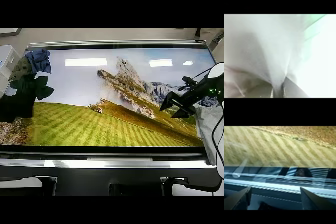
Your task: Fold the clothes and pants, and hang the long-sleeved shirts on hangers.
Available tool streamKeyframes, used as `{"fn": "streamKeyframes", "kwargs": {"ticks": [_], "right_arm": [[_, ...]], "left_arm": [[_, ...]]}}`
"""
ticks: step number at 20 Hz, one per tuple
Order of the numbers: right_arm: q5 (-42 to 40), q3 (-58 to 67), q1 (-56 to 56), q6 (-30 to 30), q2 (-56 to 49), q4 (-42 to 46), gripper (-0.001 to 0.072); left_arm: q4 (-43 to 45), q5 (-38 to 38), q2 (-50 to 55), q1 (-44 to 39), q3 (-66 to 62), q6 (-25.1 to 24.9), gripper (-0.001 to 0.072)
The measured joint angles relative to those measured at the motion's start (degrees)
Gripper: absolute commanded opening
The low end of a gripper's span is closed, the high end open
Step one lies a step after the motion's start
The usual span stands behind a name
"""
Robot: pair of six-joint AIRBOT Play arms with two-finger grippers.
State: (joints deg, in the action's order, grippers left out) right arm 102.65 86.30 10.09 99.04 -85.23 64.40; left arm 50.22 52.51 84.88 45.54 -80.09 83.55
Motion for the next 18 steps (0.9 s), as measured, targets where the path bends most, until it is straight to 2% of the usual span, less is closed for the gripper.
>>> {"fn": "streamKeyframes", "kwargs": {"ticks": [3,5,9,12,14,18], "right_arm": [[-1.42,0.0,0.0,-0.74,0.0,-0.37,0.0665],[-2.32,0.0,0.0,-1.07,0.0,-0.42,0.0665],[-2.49,0.0,0.0,-2.47,0.0,-0.63,0.0665],[-0.96,0.0,0.0,-4.35,0.33,-0.55,0.0665],[-0.17,0.0,0.0,-5.81,1.05,0.33,0.0665],[0.48,0.0,0.0,-8.09,2.93,4.04,0.0666]], "left_arm": [[-3.1,-10.25,-16.74,-5.07,-0.33,2.91,0.0025],[-4.17,-14.47,-27.87,-12.33,-0.11,4.02,0.0025],[-4.7,-17.99,-41.53,-34.69,3.67,5.05,0.0025],[-4.61,-18.75,-43.5,-53.48,10.16,5.49,0.0024],[-4.55,-19.12,-41.07,-64.74,16.02,6.93,0.0024],[-4.59,-18.67,-28.92,-79.01,24.72,9.29,0.0025]]}}
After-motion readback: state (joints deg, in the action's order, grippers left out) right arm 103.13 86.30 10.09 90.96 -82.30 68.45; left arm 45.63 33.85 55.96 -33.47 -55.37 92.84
